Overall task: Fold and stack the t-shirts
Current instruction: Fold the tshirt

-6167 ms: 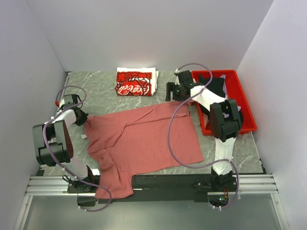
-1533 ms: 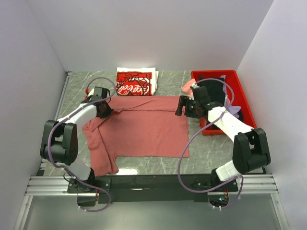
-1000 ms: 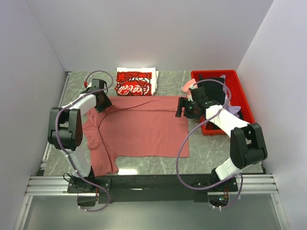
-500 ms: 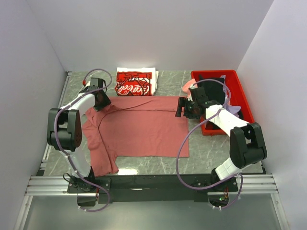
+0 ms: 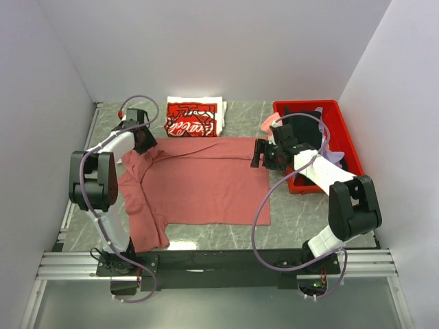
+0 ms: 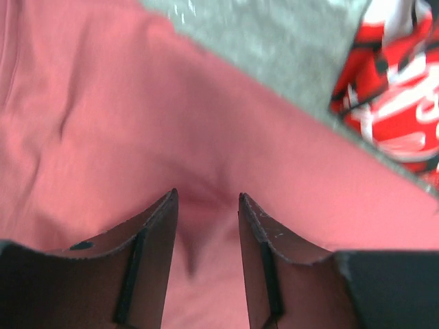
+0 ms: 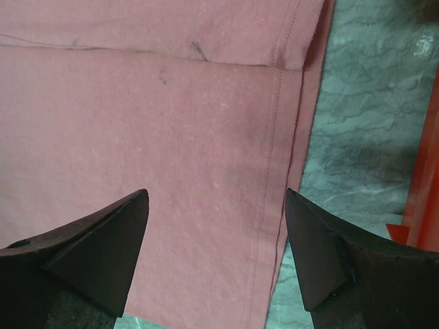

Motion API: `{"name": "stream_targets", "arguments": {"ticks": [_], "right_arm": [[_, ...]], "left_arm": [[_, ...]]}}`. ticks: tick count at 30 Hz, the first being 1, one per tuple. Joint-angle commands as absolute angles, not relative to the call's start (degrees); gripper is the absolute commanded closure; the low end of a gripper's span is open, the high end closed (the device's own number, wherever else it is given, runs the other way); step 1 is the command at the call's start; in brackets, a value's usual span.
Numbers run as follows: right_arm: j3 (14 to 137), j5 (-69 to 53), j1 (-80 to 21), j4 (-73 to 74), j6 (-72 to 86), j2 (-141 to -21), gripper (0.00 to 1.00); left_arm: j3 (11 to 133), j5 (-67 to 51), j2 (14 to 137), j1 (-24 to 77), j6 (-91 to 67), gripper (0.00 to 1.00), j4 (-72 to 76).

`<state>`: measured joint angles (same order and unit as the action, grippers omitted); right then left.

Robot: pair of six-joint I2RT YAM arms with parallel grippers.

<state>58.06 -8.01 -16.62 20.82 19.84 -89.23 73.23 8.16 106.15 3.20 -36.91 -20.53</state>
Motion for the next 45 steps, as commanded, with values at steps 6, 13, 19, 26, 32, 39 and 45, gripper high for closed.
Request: {"name": "stream_targets", "arguments": {"ticks": [6,13,19,26,32,39,45], "right_arm": [[59.94,-7.29,-16.79,20.74,18.81,-89.83,0.14],[59.59,-7.56,-16.79,20.48,18.72,-89.12,0.14],[58.98,-7.65,-16.70,20.13,18.72,-88.33,0.14],[58.71,-8.52,-16.79,19.69,18.90,-87.80,0.14],[58.18,-8.79,-16.70,19.34,18.98,-87.45,0.14],[58.45,-8.61,-16.70,19.51,18.89,-87.63,0.14],[58.80,-8.35,-16.79,19.60,18.81,-88.50,0.14]], "left_arm": [[78.39,0.53,112.59,-2.20,-35.51,0.56,-16.26],[77.96,4.30,104.88,-2.11,-35.16,0.50,-17.49],[70.50,6.58,95.38,-0.27,-34.63,0.09,-18.72],[58.46,10.20,87.10,7.91,-37.18,0.01,-17.84],[56.86,12.13,88.85,8.26,-36.74,0.17,-19.59],[59.15,14.32,94.21,8.26,-36.48,0.44,-21.00],[62.75,17.92,98.69,8.26,-36.65,0.56,-22.15]]}}
